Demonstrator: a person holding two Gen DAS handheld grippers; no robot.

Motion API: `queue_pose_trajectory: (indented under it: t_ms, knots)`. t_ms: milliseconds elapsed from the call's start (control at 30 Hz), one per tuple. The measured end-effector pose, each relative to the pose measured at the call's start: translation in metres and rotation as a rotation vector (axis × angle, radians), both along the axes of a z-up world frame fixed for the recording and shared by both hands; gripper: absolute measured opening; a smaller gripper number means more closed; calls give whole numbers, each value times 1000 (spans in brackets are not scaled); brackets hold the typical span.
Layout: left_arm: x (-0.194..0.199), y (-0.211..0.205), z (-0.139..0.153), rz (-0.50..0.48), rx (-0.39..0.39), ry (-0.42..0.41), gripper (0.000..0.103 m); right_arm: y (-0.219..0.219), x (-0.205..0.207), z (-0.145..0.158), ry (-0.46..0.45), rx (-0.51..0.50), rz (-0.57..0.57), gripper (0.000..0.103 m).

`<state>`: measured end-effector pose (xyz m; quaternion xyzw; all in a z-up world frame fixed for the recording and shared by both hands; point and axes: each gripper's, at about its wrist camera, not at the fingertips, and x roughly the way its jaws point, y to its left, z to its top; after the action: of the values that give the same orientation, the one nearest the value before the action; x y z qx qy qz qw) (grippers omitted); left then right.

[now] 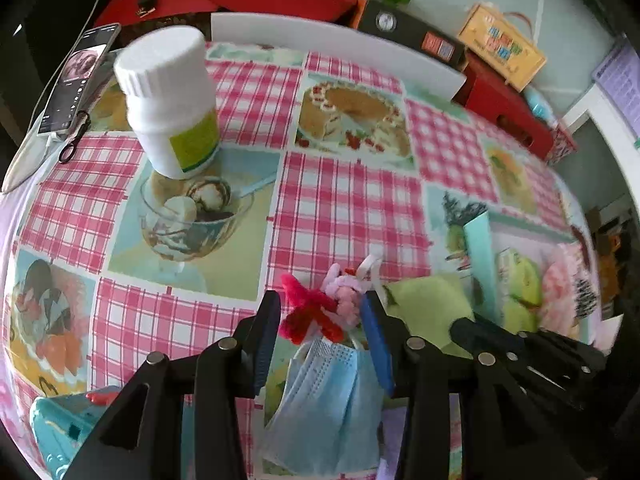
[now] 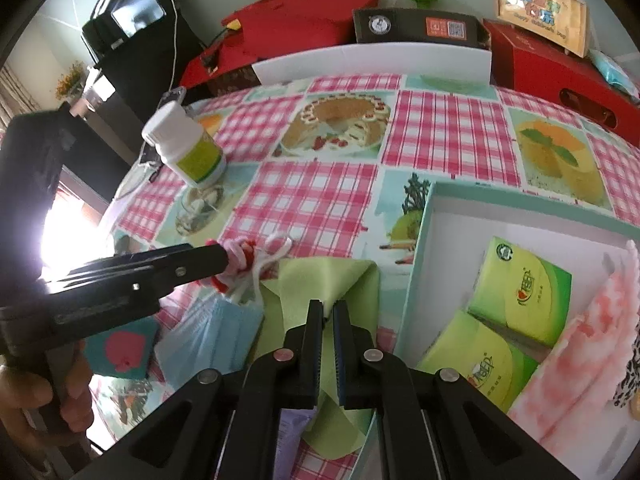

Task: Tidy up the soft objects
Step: 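Lift the green cloth and red hair tie off the table with both tools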

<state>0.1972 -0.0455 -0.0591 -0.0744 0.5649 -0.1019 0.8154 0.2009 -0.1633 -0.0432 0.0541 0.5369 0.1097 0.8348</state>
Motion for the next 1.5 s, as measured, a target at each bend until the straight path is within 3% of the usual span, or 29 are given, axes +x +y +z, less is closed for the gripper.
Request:
queue_pose_trajectory:
  t_ms: [167, 367, 500, 700, 767, 833, 967, 1033, 1133, 1300, 1500]
  knots:
    - [2, -8, -10, -15, 60, 17, 39, 2, 0, -10, 39, -23, 11, 6]
    - [4, 2, -10, 29, 17, 14, 34, 2, 1, -12, 50, -37, 12, 6]
    - [1, 14, -4, 57, -57, 0, 34, 3, 2, -12, 55, -48, 14, 7]
    - [-2, 21, -2, 67, -85, -4, 34, 10, 3, -9, 41, -92, 29, 8]
    - [-3, 23, 0, 65, -106, -11, 34, 12, 3, -8, 35, -111, 33, 11]
    - [-3, 26, 3, 71, -125, -15, 34, 14, 3, -6, 28, -133, 35, 25]
    - [-5, 33, 10, 85, -149, -35, 34, 20, 3, 0, 1, -171, 49, 38]
    - [-5, 38, 11, 95, -156, -38, 34, 23, 3, 1, -7, -194, 59, 50]
    - [-5, 45, 12, 111, -167, -37, 34, 31, 6, -1, -4, -236, 84, 57]
    - [-5, 49, 13, 117, -185, -42, 34, 47, 9, -16, 36, -334, 120, 58]
    - [-6, 54, 15, 125, -209, -44, 34, 48, 12, -20, 59, -316, 90, 63]
